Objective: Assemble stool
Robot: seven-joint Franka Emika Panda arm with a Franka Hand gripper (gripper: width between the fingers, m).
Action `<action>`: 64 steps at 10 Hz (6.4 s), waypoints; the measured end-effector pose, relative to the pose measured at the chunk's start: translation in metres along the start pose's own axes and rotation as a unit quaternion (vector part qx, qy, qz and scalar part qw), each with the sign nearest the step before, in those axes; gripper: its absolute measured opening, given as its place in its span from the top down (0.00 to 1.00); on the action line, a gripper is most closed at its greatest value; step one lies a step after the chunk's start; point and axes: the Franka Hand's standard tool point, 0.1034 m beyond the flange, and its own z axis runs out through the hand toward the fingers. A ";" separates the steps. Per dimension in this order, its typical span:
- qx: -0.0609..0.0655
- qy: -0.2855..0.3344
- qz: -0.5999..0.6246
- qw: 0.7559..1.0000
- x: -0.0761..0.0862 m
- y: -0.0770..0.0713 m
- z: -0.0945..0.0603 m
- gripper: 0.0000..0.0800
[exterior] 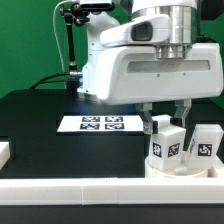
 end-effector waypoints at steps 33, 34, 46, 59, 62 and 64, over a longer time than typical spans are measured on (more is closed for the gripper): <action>0.073 -0.011 0.760 0.646 0.023 -0.013 -0.025 0.19; 0.073 -0.010 0.737 0.671 0.022 -0.013 -0.023 0.19; 0.059 0.019 0.270 0.961 0.017 -0.008 -0.021 0.19; 0.025 -0.041 -0.294 0.955 0.001 -0.005 -0.006 0.19; 0.025 -0.060 -0.383 0.921 0.004 -0.020 0.001 0.19; 0.025 -0.065 -0.393 0.917 0.003 -0.020 0.004 0.19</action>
Offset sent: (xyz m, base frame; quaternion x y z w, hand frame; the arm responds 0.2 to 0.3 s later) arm -0.0041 0.0030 -0.0013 -0.0285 -0.0002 0.2533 0.9670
